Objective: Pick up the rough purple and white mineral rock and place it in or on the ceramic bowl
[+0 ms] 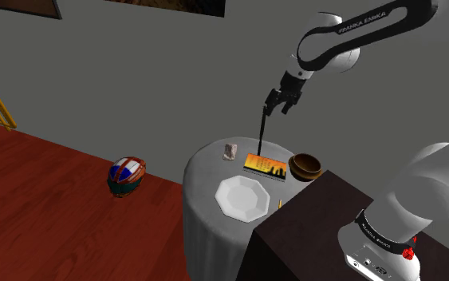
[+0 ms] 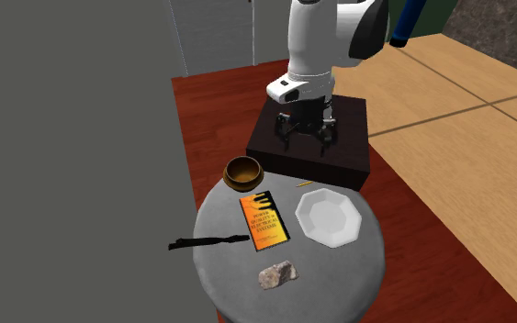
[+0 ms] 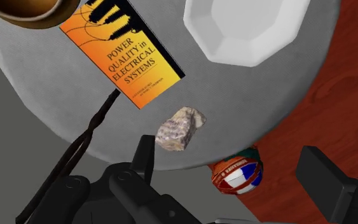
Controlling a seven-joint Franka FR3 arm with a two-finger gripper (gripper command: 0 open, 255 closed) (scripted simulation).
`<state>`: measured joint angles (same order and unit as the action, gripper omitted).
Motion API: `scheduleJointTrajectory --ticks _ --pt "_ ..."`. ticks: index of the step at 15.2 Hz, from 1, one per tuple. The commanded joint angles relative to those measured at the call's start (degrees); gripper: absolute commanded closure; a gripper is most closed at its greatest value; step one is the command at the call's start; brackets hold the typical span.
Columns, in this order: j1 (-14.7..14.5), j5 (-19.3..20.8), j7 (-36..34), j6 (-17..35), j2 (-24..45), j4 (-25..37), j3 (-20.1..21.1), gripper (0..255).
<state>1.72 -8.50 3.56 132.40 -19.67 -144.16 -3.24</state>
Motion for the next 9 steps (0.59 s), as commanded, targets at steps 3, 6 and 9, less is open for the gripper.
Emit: scheduleJointTrajectory --ticks 3,6,9 --pt "-0.75 -3.15 0.93 7.76 8.70 1.05 -0.64 0" --pt "-1.30 -6.44 2.54 12.70 15.55 2.83 -1.12 0" --pt "-1.57 -10.58 4.81 16.90 22.58 5.42 -1.19 0"
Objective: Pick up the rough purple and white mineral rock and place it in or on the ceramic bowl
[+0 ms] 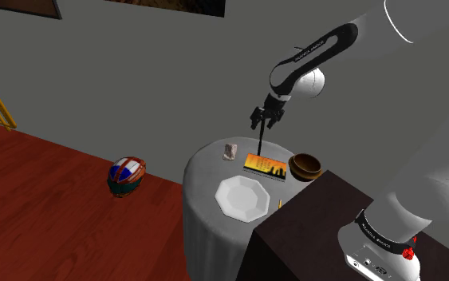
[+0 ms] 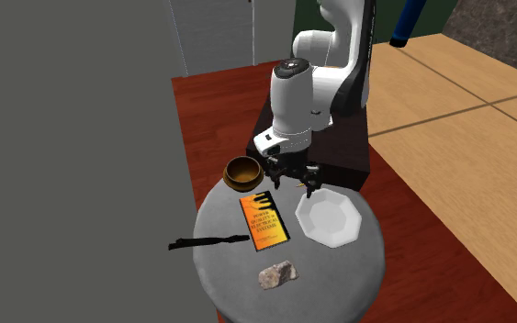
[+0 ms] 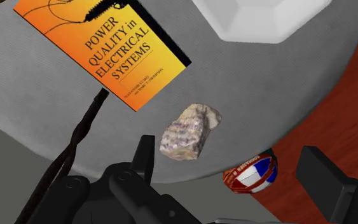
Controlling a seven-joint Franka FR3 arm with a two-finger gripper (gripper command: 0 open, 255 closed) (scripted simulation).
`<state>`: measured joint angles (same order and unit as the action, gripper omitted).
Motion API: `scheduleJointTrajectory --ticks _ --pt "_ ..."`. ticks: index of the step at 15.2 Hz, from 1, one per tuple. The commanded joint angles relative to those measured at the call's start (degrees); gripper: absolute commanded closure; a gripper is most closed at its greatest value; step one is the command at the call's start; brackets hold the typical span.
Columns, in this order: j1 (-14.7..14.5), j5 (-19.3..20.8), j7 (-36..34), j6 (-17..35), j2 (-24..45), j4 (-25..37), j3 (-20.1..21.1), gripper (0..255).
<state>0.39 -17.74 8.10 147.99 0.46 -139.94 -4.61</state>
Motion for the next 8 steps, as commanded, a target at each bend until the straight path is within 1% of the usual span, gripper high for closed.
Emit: scheduleJointTrajectory --ticks 1,4,8 --pt "-0.21 -2.85 1.13 2.53 4.81 2.25 0.29 0" --pt "0.41 -7.41 3.78 5.71 11.89 5.87 1.19 0" --pt "2.23 -12.52 6.69 8.99 21.25 11.71 3.29 0"
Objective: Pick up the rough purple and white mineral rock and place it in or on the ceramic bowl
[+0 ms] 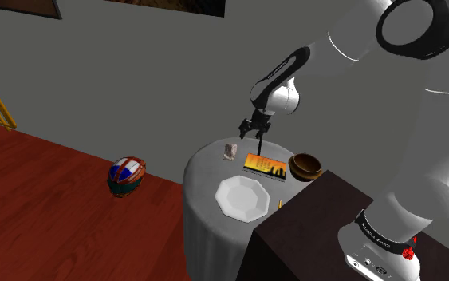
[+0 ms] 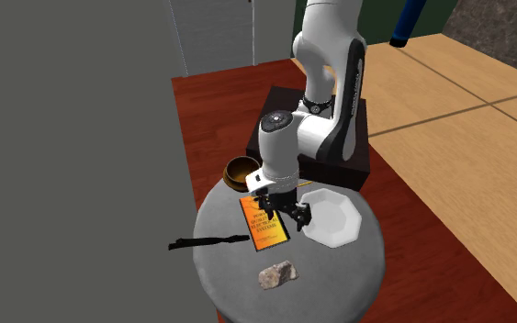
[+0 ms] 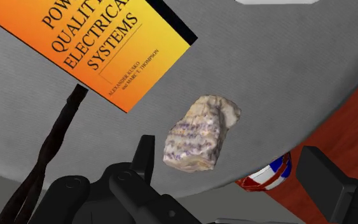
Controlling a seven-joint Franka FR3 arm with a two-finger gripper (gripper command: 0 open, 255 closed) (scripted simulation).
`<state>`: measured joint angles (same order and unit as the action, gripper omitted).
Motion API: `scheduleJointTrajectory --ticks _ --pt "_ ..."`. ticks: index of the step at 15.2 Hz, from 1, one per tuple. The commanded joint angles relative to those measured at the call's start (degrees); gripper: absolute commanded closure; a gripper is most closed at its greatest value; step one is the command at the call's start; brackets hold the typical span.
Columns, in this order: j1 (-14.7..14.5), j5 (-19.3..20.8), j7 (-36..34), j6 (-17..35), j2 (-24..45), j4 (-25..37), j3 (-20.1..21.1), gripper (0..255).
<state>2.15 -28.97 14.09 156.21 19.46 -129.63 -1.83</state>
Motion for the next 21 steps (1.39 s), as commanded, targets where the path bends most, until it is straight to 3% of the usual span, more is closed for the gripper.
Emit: scheduleJointTrajectory --ticks 1,5,13,21 --pt "1.01 -2.29 1.22 1.45 4.55 3.02 1.10 0" --pt "2.99 -5.23 2.58 3.60 13.77 10.13 3.16 0" --pt "3.56 -6.56 3.68 6.62 20.80 14.46 4.94 0" --pt "3.56 -6.55 3.68 6.62 20.79 14.45 4.94 0"
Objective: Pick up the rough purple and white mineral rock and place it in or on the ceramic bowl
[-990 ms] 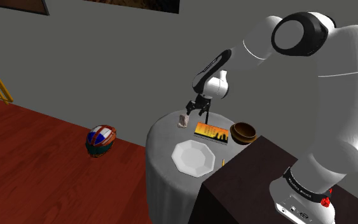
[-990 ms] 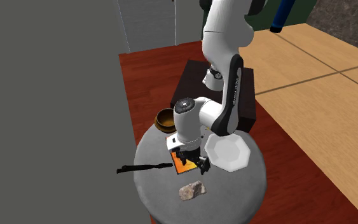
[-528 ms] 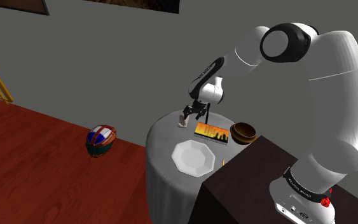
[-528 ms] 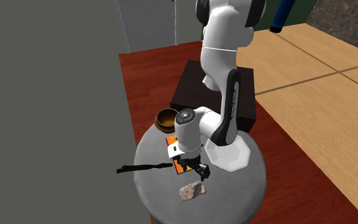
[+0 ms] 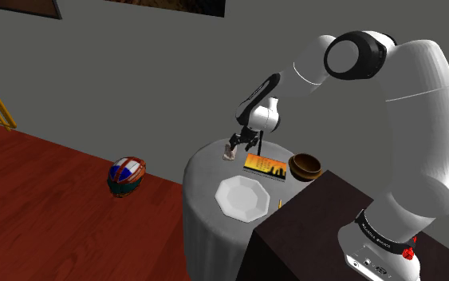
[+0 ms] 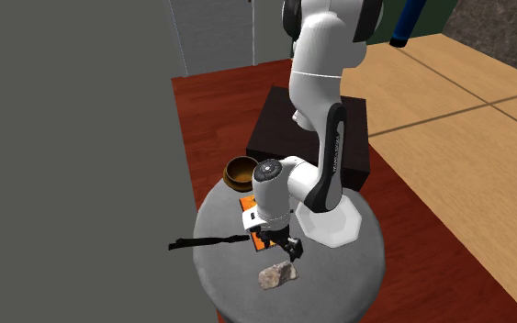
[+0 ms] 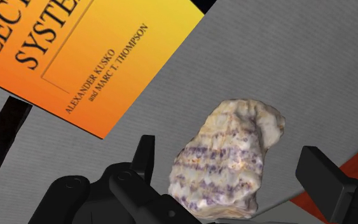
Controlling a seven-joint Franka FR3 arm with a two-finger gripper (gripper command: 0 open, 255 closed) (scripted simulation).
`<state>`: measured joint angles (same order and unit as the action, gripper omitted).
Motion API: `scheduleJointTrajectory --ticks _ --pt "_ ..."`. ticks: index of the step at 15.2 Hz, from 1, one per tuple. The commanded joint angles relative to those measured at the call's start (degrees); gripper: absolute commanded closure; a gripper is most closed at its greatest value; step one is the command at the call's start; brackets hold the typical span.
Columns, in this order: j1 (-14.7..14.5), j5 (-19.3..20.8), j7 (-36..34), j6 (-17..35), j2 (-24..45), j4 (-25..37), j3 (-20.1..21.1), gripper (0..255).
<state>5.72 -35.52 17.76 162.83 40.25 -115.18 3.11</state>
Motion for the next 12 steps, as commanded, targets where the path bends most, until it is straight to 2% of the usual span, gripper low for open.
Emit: scheduleJointTrajectory --ticks 1,10,11,12 --pt "0.00 0.00 0.00 0.00 0.00 0.00 0.00 255" --pt "0.00 0.00 0.00 0.00 0.00 0.00 0.00 255" --pt "0.00 0.00 0.00 0.00 0.00 0.00 0.00 0" --pt "-10.82 4.45 -16.50 -4.05 1.07 3.21 -9.76 0"
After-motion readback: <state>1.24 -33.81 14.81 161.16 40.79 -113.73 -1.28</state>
